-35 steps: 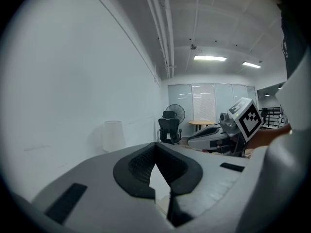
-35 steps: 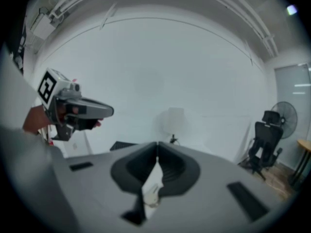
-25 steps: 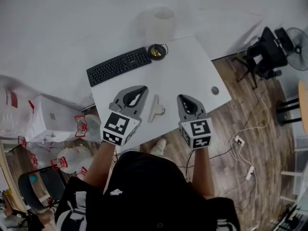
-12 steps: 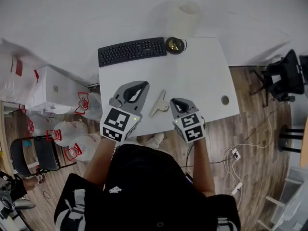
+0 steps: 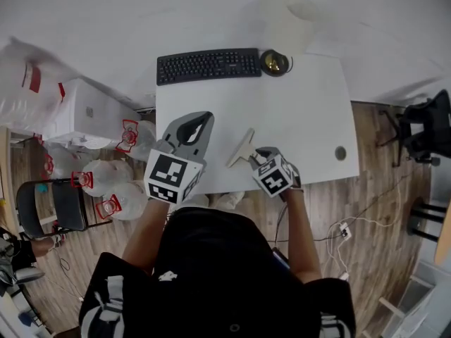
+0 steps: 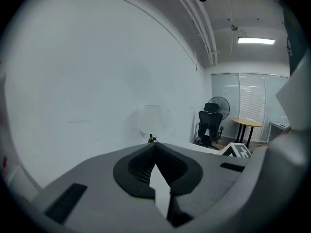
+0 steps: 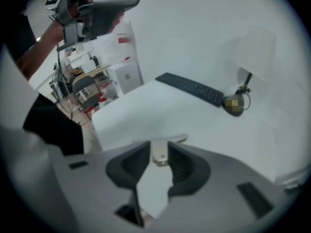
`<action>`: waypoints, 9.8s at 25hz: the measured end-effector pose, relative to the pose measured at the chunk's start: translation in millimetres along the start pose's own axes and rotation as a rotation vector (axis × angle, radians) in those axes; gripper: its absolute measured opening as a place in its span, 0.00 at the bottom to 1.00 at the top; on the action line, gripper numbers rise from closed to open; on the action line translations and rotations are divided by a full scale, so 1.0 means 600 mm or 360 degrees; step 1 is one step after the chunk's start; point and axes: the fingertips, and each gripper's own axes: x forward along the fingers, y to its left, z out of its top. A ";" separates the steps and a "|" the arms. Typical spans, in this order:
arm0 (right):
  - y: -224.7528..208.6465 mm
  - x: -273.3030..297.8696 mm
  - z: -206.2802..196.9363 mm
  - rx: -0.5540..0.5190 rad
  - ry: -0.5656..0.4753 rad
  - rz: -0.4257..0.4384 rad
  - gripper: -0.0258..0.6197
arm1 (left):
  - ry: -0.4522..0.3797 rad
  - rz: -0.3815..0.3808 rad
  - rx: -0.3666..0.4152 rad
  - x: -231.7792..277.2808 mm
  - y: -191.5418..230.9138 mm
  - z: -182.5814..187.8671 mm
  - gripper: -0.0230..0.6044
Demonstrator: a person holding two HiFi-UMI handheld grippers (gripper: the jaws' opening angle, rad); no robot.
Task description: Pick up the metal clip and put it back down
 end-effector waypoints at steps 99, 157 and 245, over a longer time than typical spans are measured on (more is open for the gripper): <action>-0.052 -0.476 0.335 0.0270 -0.1354 -0.0862 0.48 | -0.0397 -0.0018 0.0226 -0.121 0.038 0.162 0.07; 0.039 0.116 -0.047 0.0056 0.0369 -0.0022 0.48 | 0.0194 0.0085 -0.0103 -0.079 0.077 -0.122 0.07; -0.054 -0.429 0.349 0.0212 -0.1274 -0.0898 0.09 | -0.0313 -0.0012 0.0193 -0.103 0.045 0.132 0.07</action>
